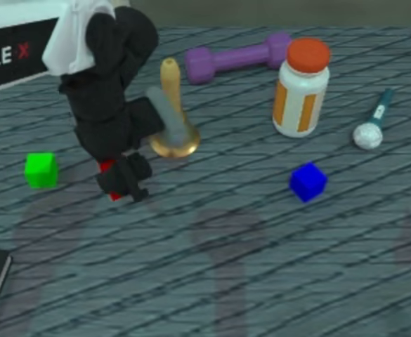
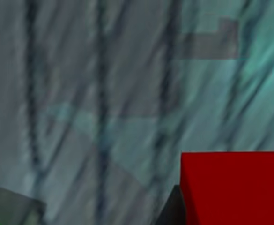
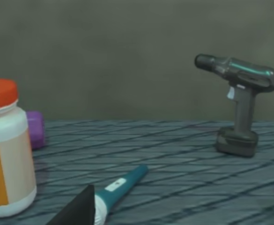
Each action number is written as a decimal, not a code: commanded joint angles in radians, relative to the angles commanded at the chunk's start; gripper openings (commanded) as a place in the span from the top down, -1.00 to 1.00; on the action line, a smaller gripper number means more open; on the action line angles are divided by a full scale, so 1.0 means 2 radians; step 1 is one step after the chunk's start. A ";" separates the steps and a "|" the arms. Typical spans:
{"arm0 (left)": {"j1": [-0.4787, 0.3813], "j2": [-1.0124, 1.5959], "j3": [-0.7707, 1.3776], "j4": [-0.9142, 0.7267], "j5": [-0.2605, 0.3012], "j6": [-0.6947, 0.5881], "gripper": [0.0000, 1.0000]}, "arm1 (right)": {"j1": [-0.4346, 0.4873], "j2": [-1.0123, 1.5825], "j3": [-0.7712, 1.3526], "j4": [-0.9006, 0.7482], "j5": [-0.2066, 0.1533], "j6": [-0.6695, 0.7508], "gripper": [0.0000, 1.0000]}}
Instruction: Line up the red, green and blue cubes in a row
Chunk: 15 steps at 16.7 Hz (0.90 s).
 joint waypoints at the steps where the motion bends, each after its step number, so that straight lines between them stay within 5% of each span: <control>1: -0.012 -0.006 -0.005 -0.002 0.000 0.017 1.00 | 0.000 0.000 0.000 0.000 0.000 0.000 -1.00; 8: -0.091 -0.050 -0.037 -0.016 0.003 0.130 1.00 | 0.000 0.000 0.000 0.000 0.000 0.000 -1.00; 15: -0.092 -0.044 -0.050 0.005 0.002 0.134 1.00 | 0.000 0.000 0.000 0.000 0.000 0.000 -1.00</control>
